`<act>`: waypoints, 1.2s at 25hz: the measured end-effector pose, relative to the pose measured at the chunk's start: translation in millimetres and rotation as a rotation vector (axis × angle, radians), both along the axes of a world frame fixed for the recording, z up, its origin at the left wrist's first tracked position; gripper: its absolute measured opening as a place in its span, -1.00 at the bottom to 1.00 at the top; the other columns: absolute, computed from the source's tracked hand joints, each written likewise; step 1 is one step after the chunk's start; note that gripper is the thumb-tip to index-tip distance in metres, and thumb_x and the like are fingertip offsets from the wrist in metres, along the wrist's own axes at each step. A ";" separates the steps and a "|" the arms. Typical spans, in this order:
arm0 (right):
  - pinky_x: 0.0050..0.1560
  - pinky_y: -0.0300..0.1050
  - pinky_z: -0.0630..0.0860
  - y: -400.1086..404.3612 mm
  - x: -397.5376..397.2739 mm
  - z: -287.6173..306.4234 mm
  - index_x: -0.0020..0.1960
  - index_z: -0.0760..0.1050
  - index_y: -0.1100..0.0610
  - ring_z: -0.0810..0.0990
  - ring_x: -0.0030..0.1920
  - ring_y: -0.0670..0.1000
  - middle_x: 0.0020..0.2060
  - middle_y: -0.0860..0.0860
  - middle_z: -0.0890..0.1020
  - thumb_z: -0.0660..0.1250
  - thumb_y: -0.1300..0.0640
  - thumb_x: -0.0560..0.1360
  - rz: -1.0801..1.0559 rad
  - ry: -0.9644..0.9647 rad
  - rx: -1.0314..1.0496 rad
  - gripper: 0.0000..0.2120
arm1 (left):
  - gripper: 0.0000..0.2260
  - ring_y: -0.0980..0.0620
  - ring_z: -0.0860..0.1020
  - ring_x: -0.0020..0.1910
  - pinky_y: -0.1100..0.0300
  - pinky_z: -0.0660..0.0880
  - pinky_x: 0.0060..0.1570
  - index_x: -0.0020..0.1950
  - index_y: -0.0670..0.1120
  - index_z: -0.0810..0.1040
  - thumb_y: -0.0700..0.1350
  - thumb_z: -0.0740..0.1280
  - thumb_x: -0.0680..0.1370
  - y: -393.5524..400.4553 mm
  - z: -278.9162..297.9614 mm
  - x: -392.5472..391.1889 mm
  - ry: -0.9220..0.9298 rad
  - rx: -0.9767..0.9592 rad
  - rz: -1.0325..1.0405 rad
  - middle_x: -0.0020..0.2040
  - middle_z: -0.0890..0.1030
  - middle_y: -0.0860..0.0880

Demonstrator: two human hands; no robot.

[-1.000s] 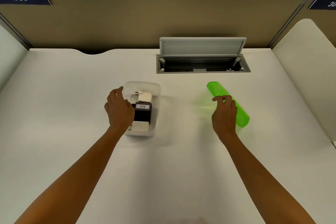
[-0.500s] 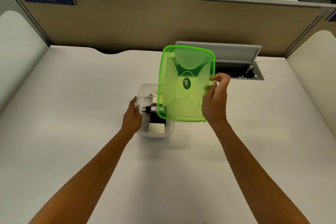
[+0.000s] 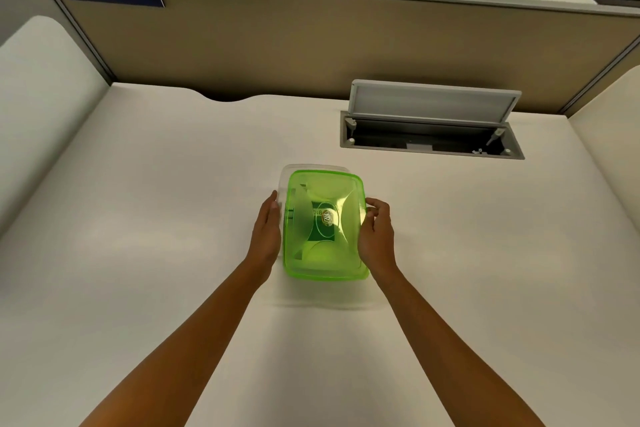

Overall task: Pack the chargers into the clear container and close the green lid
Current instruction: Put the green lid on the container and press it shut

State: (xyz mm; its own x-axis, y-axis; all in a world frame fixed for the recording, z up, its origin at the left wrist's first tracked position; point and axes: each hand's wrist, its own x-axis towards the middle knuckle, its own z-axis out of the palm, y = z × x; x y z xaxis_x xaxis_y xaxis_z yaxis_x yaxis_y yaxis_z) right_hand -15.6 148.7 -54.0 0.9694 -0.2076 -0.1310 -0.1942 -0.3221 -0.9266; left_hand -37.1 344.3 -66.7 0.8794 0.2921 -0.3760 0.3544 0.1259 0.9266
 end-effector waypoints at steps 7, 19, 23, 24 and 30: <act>0.09 -0.12 0.47 19.3 10.7 1.8 0.26 0.37 0.16 0.48 0.10 0.02 0.16 0.06 0.50 0.28 0.15 0.58 -0.064 -0.006 0.040 -0.72 | -0.61 0.07 0.55 0.17 0.12 0.55 0.08 0.44 0.11 0.38 0.06 0.29 0.61 4.0 7.4 12.8 0.007 0.078 -0.010 0.32 0.52 0.02; 0.08 -0.16 0.41 34.8 32.1 3.0 0.19 0.36 0.22 0.43 0.06 0.00 0.13 0.07 0.43 0.32 0.13 0.56 -0.085 0.028 -0.013 -0.72 | -0.61 -0.07 0.52 0.12 0.14 0.38 0.08 0.40 -0.12 0.49 0.04 0.14 0.67 7.6 10.1 59.1 -0.031 0.603 -0.061 0.16 0.54 -0.17; 0.01 -0.19 0.36 33.5 40.9 1.3 0.12 0.34 0.19 0.42 0.00 -0.02 0.07 0.04 0.42 0.32 0.10 0.55 -0.065 0.058 -0.022 -0.75 | -0.58 -0.11 0.56 -0.13 0.09 0.41 -0.15 0.16 -0.18 0.54 0.12 0.09 0.66 9.5 10.6 79.1 0.044 0.639 -0.046 -0.17 0.59 -0.10; -0.01 -0.20 0.35 32.9 41.1 0.2 0.11 0.34 0.17 0.43 -0.02 -0.03 0.06 0.03 0.42 0.32 0.08 0.55 -0.055 0.051 -0.030 -0.76 | -0.59 -0.09 0.53 -0.22 0.11 0.37 -0.25 0.04 -0.17 0.50 0.15 0.09 0.65 9.7 9.2 80.9 0.065 0.622 -0.030 -0.26 0.55 -0.05; -0.13 -0.15 0.37 30.7 38.1 -8.3 0.05 0.32 0.08 0.48 -0.16 -0.07 -0.10 -0.06 0.48 0.24 -0.02 0.58 -0.073 0.030 -0.079 -0.81 | -0.56 0.01 0.29 -0.40 0.13 0.20 -0.39 -0.31 -0.10 0.23 0.15 0.07 0.66 11.2 5.2 82.0 0.066 0.626 -0.051 -0.41 0.34 -0.01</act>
